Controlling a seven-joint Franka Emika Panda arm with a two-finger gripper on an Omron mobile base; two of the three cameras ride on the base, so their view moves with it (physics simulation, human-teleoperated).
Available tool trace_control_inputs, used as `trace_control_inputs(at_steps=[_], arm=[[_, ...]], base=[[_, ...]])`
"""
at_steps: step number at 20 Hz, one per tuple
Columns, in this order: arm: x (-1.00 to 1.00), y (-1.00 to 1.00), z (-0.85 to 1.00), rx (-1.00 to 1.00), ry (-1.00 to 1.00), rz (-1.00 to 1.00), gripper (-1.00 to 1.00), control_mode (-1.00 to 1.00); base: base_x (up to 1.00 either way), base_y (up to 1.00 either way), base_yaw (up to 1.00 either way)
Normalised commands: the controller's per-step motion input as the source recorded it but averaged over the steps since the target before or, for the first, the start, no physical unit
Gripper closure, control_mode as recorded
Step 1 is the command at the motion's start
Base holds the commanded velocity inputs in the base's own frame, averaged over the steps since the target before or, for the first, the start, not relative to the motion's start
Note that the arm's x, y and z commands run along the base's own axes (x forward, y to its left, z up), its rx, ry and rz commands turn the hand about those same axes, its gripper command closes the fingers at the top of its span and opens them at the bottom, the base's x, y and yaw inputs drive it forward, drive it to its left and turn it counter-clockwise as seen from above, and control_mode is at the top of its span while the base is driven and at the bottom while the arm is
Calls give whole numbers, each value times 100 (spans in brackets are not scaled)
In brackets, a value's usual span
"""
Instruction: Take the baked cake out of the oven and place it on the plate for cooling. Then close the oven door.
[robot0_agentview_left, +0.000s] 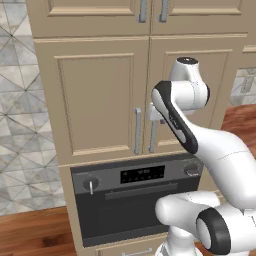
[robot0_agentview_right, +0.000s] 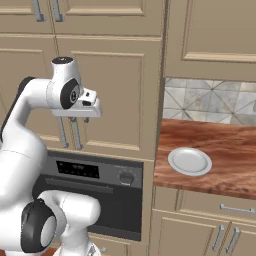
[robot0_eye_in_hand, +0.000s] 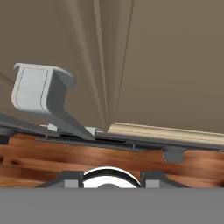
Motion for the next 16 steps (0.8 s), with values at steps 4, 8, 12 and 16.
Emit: trace_control_inputs(at_steps=[4, 8, 12, 16], arm=[[-25, 0, -12, 0, -6, 0, -100, -100], [-82, 0, -70, 0, -6, 0, -100, -100], [-93, 0, -90, 0, -2, 0, -100, -100], [-79, 0, -83, 0, -1, 0, -100, -100]], base=[[0, 0, 0], [0, 0, 0], [0, 0, 0], [0, 0, 0]])
